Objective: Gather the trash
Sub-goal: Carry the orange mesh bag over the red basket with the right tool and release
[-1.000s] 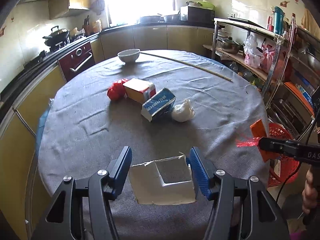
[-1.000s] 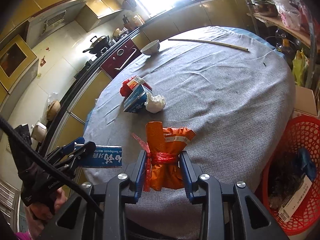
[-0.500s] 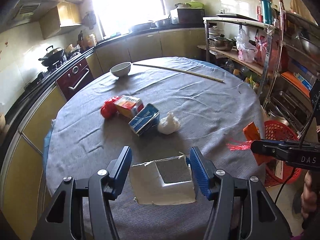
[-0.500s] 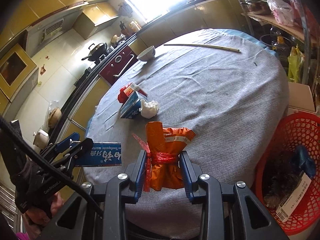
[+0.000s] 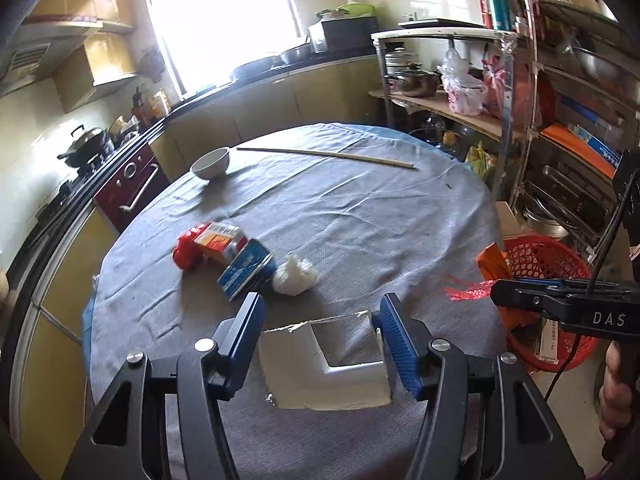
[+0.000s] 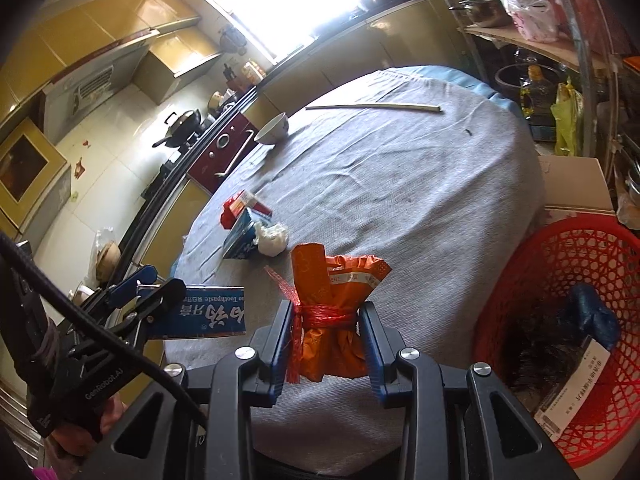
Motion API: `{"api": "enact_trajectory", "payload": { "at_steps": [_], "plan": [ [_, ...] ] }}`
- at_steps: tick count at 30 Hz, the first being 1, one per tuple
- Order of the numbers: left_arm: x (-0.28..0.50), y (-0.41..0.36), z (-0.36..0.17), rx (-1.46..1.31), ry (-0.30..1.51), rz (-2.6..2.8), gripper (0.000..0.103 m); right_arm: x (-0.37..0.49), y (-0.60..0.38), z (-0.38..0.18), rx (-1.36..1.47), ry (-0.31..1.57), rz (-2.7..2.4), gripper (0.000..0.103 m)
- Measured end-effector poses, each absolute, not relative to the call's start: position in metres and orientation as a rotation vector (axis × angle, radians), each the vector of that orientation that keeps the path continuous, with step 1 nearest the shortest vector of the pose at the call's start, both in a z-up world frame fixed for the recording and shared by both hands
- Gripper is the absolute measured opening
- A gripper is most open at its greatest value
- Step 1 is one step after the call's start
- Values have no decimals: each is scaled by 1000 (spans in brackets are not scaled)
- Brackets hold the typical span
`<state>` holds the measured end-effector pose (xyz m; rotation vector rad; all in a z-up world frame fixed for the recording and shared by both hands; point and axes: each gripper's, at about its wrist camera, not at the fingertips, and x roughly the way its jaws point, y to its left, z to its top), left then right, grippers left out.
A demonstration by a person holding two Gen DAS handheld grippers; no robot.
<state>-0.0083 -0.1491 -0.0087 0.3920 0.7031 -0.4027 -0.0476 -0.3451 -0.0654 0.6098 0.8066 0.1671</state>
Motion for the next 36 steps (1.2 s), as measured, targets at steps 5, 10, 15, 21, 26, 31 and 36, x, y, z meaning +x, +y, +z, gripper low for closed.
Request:
{"api": "enact_trajectory", "payload": {
  "at_steps": [5,10,15,21,26,31,36],
  "plan": [
    [-11,-169,-7,422,695,-430,62,-54,-361,-65,638,792,144,35],
    [-13,-185,-7,444,689,-455,62,-58,-373,-63,652,780,124,35],
    [-15,-199,-7,461,686,-482,62,-61,-382,-63,665,772,106,35],
    [-24,-220,-8,496,659,-537,62,-69,-396,-66,686,761,76,35],
    [-30,-237,-10,521,651,-570,62,-76,-411,-70,705,756,46,35],
    [-35,-252,-11,545,645,-599,62,-82,-426,-74,731,750,16,35],
    [-39,-267,-12,563,639,-623,62,-88,-441,-77,751,738,-10,35]
  ]
}}
